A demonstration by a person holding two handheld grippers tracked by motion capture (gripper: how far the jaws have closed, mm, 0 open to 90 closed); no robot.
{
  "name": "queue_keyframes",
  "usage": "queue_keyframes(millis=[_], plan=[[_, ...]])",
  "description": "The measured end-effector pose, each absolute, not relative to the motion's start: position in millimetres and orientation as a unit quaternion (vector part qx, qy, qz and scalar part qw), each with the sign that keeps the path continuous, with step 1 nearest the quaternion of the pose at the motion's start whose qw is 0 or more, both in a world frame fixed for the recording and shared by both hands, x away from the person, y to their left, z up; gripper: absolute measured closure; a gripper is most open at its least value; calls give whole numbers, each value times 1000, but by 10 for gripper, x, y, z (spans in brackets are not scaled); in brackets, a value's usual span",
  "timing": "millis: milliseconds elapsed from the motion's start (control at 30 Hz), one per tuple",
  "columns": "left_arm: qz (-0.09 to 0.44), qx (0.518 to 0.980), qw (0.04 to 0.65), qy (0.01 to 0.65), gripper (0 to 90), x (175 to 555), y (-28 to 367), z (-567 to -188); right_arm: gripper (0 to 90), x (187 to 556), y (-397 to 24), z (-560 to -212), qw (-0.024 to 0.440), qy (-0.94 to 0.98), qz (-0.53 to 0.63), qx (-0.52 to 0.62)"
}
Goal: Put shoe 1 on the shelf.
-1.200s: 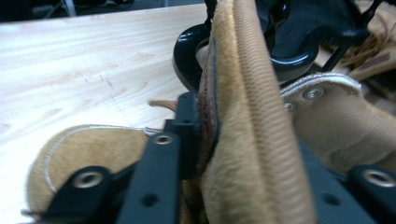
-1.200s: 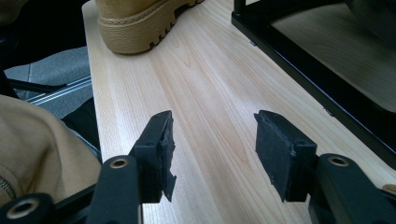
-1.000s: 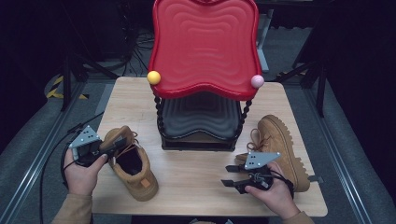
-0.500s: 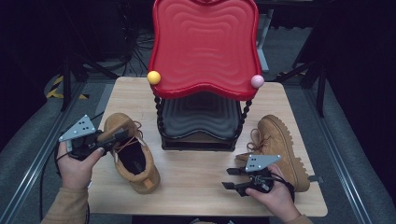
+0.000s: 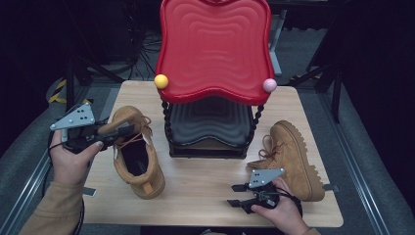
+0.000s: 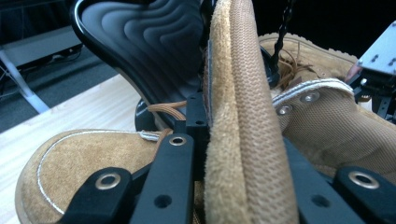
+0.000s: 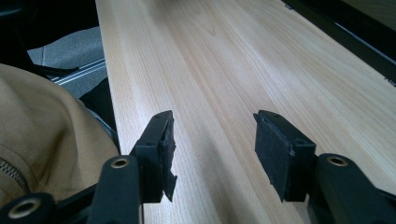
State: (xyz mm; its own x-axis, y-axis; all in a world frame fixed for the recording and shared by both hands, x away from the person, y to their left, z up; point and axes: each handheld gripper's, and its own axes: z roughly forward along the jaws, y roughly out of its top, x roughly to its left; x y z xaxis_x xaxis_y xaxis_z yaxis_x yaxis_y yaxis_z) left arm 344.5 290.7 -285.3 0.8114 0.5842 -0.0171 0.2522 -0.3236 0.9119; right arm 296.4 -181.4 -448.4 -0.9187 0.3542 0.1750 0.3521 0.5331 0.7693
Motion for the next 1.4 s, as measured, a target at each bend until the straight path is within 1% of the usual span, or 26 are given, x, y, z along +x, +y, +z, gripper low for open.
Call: queue_keyframes(millis=[33, 100, 300, 533, 767, 1067, 1100, 1200, 1400], plan=[[160, 798, 519, 262, 822, 3445, 2907, -2853, 483, 2964, -1817, -4486, 0, 875, 440, 202], [154, 797, 523, 259, 822, 3479, 2917, -2717, 482, 2961, -1825, -4487, -3, 874, 441, 204], [147, 792, 534, 259, 822, 3529, 2943, -2468, 483, 2940, -1831, -4497, -16, 869, 451, 205], [165, 797, 526, 248, 822, 3551, 2911, -2128, 483, 2897, -1813, -4527, -19, 873, 446, 199], [181, 796, 526, 239, 821, 3620, 2886, -1822, 484, 2859, -1810, -4499, -47, 859, 468, 203], [208, 798, 519, 223, 821, 3651, 2817, -1446, 486, 2842, -1831, -4492, -43, 860, 466, 204], [211, 799, 517, 223, 821, 3651, 2805, -1408, 490, 2839, -1831, -4494, -45, 859, 467, 205], [219, 800, 513, 222, 821, 3652, 2779, -1303, 494, 2817, -1823, -4494, -77, 848, 480, 211], [235, 791, 516, 228, 820, 3682, 2773, -1088, 494, 2767, -1789, -4499, -77, 852, 474, 208]])
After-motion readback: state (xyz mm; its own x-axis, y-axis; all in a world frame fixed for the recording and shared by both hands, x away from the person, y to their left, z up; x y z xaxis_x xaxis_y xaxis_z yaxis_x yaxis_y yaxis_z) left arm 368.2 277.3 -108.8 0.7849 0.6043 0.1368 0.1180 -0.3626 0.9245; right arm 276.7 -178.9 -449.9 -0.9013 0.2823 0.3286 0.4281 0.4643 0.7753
